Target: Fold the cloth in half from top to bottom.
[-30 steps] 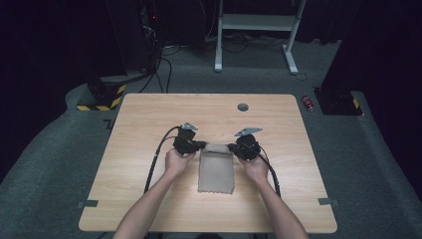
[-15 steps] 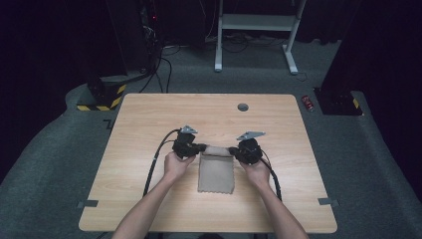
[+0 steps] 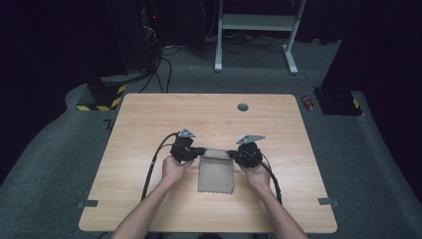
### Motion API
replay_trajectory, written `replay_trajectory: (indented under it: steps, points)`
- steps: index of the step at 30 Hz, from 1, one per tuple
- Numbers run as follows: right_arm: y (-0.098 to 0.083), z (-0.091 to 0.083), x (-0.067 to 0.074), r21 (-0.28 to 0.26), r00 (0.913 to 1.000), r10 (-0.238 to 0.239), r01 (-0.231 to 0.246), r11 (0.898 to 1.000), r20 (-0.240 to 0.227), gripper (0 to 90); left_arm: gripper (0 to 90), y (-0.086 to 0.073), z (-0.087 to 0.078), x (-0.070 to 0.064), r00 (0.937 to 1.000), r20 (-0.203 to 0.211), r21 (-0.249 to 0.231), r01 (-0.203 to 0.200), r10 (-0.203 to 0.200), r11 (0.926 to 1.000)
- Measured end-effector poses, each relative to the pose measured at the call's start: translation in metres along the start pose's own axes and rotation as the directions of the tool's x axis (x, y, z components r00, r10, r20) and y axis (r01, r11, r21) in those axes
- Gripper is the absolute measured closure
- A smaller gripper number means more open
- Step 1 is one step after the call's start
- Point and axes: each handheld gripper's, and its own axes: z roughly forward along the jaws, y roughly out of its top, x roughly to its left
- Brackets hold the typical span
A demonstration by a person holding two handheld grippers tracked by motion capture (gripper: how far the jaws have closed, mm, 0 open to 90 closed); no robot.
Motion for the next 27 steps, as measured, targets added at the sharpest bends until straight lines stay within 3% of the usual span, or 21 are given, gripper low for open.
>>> replay_trajectory:
  steps: [9, 15, 21, 27]
  points:
    - [-0.007, -0.005, 0.004, -0.006, 0.9998, -0.015, 0.015, 1.0, -0.016, 88.7, 89.0, -0.006, -0.005, -0.005, 0.9998, 0.017, -0.004, -0.007, 0.007, 1.0]
    - [-0.008, -0.006, 0.01, 0.001, 0.9992, -0.037, 0.037, 0.999, -0.011, 88.7, 89.0, -0.007, -0.008, -0.007, 0.9998, 0.008, -0.007, -0.019, 0.019, 0.9998]
    - [-0.014, -0.008, 0.009, -0.01, 0.9996, -0.015, 0.015, 1.0, -0.024, 88.7, 89.0, -0.009, -0.01, -0.014, 0.9996, 0.01, -0.014, -0.028, 0.028, 0.9995]
    - [-0.016, -0.009, 0.012, -0.011, 0.9995, -0.029, 0.029, 1.0, -0.015, 88.7, 89.0, -0.016, -0.01, -0.018, 0.9996, -0.006, -0.014, -0.027, 0.026, 0.9996]
